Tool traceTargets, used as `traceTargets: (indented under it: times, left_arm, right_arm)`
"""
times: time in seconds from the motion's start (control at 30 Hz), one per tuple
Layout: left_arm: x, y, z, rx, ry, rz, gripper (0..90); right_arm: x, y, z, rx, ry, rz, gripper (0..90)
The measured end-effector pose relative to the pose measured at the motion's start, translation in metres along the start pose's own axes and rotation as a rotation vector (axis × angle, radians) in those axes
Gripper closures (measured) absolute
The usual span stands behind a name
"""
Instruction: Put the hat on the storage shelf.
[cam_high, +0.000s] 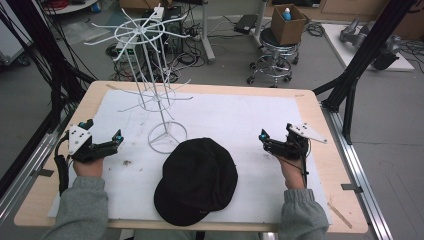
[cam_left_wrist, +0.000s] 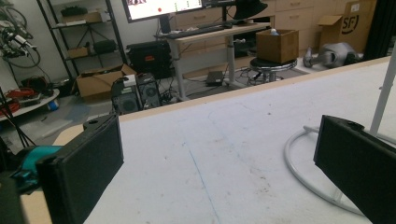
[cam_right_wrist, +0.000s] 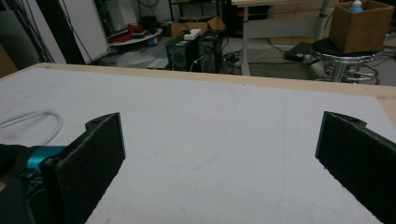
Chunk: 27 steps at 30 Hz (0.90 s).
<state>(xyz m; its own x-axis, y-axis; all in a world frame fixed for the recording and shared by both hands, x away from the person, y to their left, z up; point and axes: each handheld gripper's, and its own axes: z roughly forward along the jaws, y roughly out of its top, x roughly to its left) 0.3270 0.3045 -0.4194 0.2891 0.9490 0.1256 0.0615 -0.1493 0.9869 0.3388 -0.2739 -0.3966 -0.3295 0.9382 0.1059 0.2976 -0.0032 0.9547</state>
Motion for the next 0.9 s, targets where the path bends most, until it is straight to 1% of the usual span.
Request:
traceTargets:
  times: [0.03,0.1,0.2,0.23,0.27,0.3,0.33,0.47,0.53,0.57,0.6,0.63,0.7,0.73,0.8,0.83,0.87,0.9]
  left_arm:
    - [0.000,0.000,0.000,-0.001,0.000,-0.002,1.7]
    - [0.000,0.000,0.001,0.001,-0.001,-0.002,1.7]
    - [0.000,0.000,0.000,-0.002,0.000,-0.002,1.7]
    - [0.000,0.000,0.000,-0.002,0.000,-0.002,1.8]
    - [0.000,0.000,0.000,-0.002,0.000,-0.002,1.8]
    - [0.001,0.000,0.000,-0.002,0.000,-0.002,1.7]
    - [0.000,0.000,0.000,-0.001,0.000,-0.002,1.8]
    - [0.000,0.000,0.000,0.000,-0.001,-0.002,1.8]
    - [0.000,0.000,0.000,0.000,0.000,-0.001,1.8]
    - [0.000,0.000,0.000,0.001,0.000,-0.002,1.8]
    - [0.000,0.000,0.000,0.001,0.000,-0.002,1.8]
    - [0.000,0.000,0.000,0.002,0.000,-0.002,1.7]
    - [0.000,0.000,0.001,0.001,0.000,-0.003,1.7]
    - [0.000,0.000,0.001,0.002,-0.001,-0.001,1.8]
    - [0.000,-0.001,0.001,0.001,-0.001,-0.001,1.7]
    - [0.000,-0.001,0.001,0.002,-0.001,-0.001,1.7]
    - [0.000,-0.001,0.001,0.004,-0.001,0.000,1.8]
    - [0.000,-0.001,0.001,0.004,-0.001,0.000,1.8]
  right_arm:
    - [0.001,0.000,0.000,0.000,0.007,0.000,0.6]
    - [0.002,0.000,0.001,-0.006,0.041,-0.003,0.6]
    - [0.007,0.001,0.002,-0.014,0.106,-0.008,0.6]
    - [0.009,0.001,0.002,-0.016,0.131,-0.017,0.6]
    - [0.011,0.001,0.002,-0.011,0.153,-0.013,0.6]
    - [0.014,0.001,0.004,-0.009,0.191,-0.019,0.6]
    - [0.016,0.001,0.004,-0.005,0.216,-0.014,0.6]
    - [0.028,0.000,0.008,0.026,0.331,-0.028,0.6]
    - [0.034,-0.001,0.011,0.034,0.361,-0.034,0.6]
    - [0.038,-0.001,0.012,0.040,0.384,-0.030,0.6]
    - [0.038,-0.001,0.012,0.040,0.384,-0.030,0.6]
    - [0.044,-0.002,0.014,0.048,0.424,-0.024,0.7]
    - [0.050,-0.003,0.015,0.059,0.448,-0.017,0.6]
    - [0.053,-0.004,0.017,0.058,0.461,-0.024,0.6]
    - [0.061,-0.005,0.018,0.077,0.482,-0.021,0.6]
    - [0.061,-0.005,0.018,0.077,0.482,-0.021,0.6]
    - [0.068,-0.008,0.020,0.094,0.512,-0.022,0.6]
    - [0.072,-0.009,0.021,0.099,0.526,-0.026,0.6]
